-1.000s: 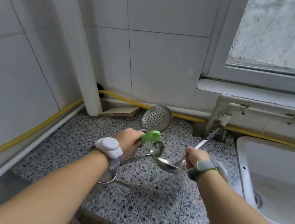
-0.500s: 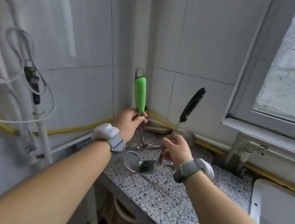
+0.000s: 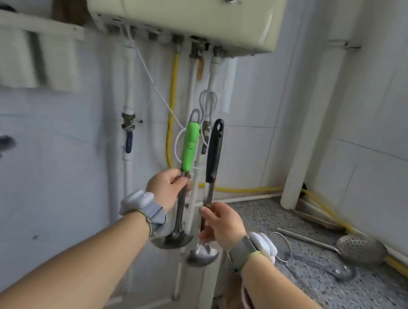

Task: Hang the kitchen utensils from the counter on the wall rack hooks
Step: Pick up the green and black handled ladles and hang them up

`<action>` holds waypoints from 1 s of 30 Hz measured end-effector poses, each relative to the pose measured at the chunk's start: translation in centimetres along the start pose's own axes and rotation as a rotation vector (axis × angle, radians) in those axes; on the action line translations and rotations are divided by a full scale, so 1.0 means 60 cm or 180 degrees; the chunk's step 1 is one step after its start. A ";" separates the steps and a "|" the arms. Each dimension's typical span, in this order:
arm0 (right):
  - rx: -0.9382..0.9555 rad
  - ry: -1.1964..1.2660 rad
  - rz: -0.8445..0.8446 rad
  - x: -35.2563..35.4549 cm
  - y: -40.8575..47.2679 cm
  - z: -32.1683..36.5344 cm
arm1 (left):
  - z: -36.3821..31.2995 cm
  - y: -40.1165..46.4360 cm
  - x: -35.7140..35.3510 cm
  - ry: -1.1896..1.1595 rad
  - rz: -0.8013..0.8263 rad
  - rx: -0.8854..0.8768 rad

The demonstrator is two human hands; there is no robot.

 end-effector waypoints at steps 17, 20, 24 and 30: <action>0.0918 -0.0075 0.1281 -0.482 -0.122 0.249 | 0.072 0.115 0.544 0.0053 -0.1659 0.0070; 0.0923 -0.0024 0.1273 -0.560 -0.121 0.280 | 0.081 0.156 0.620 -0.0025 -0.1805 0.0050; 0.0976 -0.0018 0.1223 -0.648 -0.118 0.314 | 0.100 0.204 0.697 0.0026 -0.1830 0.0001; 0.1048 -0.0156 0.1146 -0.759 -0.119 0.358 | 0.135 0.253 0.786 -0.0133 -0.1848 0.0006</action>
Point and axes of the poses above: each hand's wrist, its own y-axis towards the middle knuckle, its own x-axis out of the back of the hand, z = x × y, the point moved 3 cm from there along y, towards the middle knuckle, and after that the axes turned 14 degrees about -z, right-handed, at the moved point
